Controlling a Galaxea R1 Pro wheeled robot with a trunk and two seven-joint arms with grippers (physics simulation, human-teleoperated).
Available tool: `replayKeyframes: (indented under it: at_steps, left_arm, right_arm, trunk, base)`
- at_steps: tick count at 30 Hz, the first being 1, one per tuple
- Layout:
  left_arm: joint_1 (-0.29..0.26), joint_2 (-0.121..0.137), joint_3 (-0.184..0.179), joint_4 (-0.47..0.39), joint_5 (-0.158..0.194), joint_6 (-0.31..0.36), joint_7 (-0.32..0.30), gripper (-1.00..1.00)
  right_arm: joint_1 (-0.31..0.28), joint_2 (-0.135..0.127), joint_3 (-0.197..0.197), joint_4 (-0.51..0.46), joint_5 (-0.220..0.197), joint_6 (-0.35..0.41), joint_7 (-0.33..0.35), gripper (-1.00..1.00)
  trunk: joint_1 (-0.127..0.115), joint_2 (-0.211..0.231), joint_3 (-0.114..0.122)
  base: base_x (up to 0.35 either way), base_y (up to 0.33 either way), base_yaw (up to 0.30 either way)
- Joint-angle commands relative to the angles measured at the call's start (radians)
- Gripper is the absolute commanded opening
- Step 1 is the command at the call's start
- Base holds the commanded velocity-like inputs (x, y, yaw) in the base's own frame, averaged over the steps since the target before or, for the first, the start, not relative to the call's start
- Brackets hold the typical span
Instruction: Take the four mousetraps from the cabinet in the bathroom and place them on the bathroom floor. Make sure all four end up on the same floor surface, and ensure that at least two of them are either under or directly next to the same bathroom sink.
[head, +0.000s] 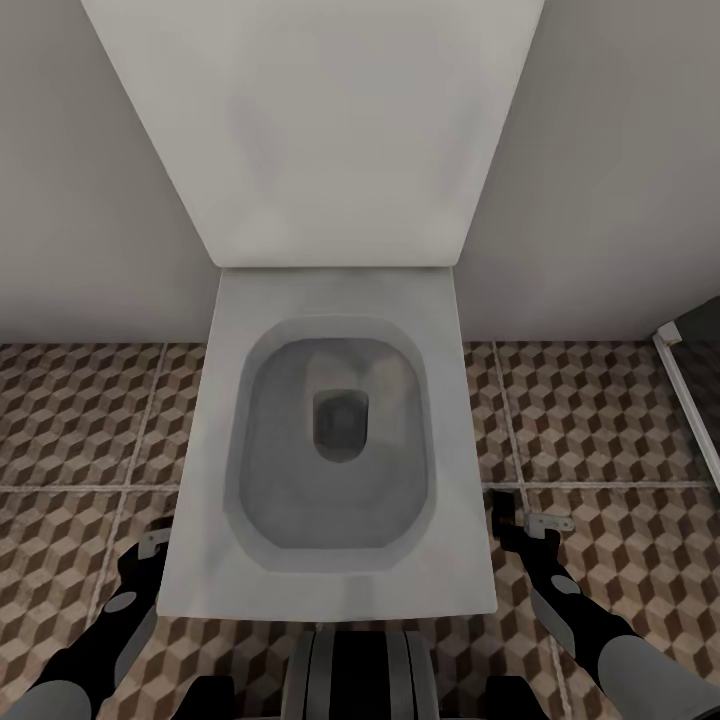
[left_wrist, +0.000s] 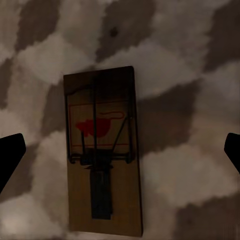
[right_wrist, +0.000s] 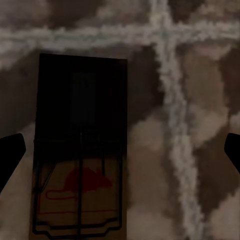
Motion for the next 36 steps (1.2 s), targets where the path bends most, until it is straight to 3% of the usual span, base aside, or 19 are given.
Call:
replayKeyframes:
  at_steps: [1, 13, 36]
  left_arm:
    - [0.000, -0.001, -0.002, 0.000, 0.009, -0.003, 0.003, 1.00]
    - [0.000, -0.002, 0.005, -0.002, 0.011, -0.006, 0.007, 1.00]
    - [0.000, -0.004, 0.015, 0.000, 0.010, -0.003, 0.006, 1.00]
  right_arm:
    - [0.000, -0.001, 0.009, 0.000, -0.005, -0.002, -0.007, 1.00]
    - [0.000, -0.001, 0.009, 0.000, -0.005, -0.002, -0.007, 1.00]
    - [0.000, -0.001, 0.009, 0.000, -0.005, -0.002, -0.007, 1.00]
  trunk:
    - [0.000, 0.000, 0.000]
    - [0.000, 0.000, 0.000]
    - [0.000, 0.000, 0.000]
  base:
    - [0.000, 0.000, 0.000]
    - [-0.049, 0.000, 0.000]
    - [-0.319, 0.000, 0.000]
